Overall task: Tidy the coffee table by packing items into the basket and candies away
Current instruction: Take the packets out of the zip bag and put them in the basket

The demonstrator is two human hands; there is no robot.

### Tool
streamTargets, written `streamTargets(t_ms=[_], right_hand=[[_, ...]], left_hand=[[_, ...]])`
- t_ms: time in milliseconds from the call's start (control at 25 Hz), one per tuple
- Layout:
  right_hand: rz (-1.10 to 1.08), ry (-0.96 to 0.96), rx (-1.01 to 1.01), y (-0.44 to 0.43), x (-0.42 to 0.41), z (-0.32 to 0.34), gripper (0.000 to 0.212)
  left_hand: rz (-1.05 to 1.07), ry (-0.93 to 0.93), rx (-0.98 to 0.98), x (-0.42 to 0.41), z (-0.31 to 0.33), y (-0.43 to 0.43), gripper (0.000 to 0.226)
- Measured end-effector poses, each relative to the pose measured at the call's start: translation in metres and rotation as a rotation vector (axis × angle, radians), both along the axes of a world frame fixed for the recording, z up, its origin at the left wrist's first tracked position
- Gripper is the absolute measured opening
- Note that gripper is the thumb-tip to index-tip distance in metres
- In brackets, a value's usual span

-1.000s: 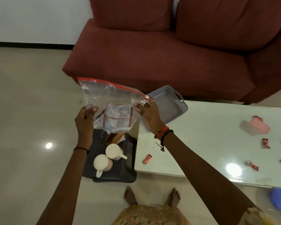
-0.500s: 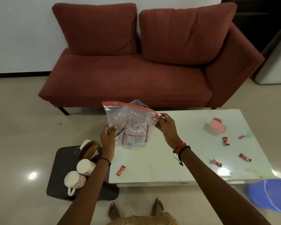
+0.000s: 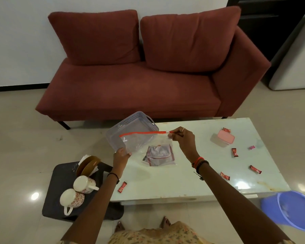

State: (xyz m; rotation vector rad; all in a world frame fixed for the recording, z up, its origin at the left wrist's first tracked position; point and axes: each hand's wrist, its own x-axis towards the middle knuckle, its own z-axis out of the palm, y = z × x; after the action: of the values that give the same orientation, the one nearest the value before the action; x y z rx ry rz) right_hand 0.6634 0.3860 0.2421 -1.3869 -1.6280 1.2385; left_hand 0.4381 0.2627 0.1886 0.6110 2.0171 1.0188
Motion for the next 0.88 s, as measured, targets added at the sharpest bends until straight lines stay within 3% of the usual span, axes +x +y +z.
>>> streamTargets(t_ms=[120, 320, 480, 560, 880], right_hand=[[0.084, -0.055, 0.016, 0.002, 0.006, -0.004, 0.014], [0.191, -0.187, 0.114, 0.005, 0.011, -0.006, 0.010], [0.187, -0.249, 0.183, 0.005, 0.012, -0.007, 0.013], [0.202, -0.282, 0.214, 0.006, 0.014, -0.008, 0.016], [0.243, -0.324, 0.232, 0.013, 0.020, -0.004, 0.016]], left_hand=[[0.035, 0.272, 0.033, 0.006, 0.009, 0.007, 0.039], [-0.446, 0.679, 0.356, 0.049, 0.035, 0.043, 0.029], [-0.720, 0.954, 0.247, 0.083, 0.038, 0.069, 0.035], [-0.747, 1.011, 0.180, 0.089, 0.038, 0.077, 0.035], [-0.707, 0.996, 0.251, 0.099, 0.057, 0.096, 0.030]])
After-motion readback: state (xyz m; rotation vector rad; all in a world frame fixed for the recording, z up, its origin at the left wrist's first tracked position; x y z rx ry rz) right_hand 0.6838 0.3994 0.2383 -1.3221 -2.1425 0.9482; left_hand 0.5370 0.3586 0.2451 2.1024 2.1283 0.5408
